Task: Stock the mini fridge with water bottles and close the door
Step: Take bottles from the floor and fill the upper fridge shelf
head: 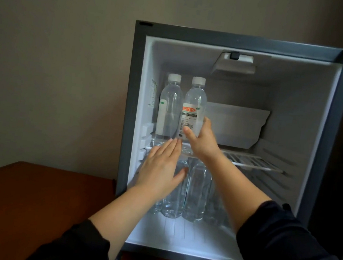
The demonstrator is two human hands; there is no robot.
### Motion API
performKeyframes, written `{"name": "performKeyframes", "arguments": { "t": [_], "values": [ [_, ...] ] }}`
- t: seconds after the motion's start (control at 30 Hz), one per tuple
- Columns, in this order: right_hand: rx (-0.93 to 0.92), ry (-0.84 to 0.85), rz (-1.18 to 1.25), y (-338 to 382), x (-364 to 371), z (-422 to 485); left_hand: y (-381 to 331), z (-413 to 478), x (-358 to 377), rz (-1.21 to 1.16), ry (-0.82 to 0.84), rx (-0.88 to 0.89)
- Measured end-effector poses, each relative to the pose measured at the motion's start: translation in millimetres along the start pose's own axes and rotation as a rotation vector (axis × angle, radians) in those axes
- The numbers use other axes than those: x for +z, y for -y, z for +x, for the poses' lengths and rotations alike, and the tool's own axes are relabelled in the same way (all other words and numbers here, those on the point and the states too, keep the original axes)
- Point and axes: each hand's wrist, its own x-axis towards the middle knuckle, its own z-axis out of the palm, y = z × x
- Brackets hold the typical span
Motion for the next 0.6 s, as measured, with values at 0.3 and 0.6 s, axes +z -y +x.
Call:
{"name": "performKeyframes", "arguments": {
  "t": [0.3, 0.6],
  "values": [
    [-0.096, -0.138, -0.189, 3, -5, -56, 2, -30, -30, -0.168, 0.052, -0.040],
    [-0.224, 0.078, -0.291, 6, 18, -130, 26, -105, -84, -0.249, 0.272, -0.193]
  ]
}}
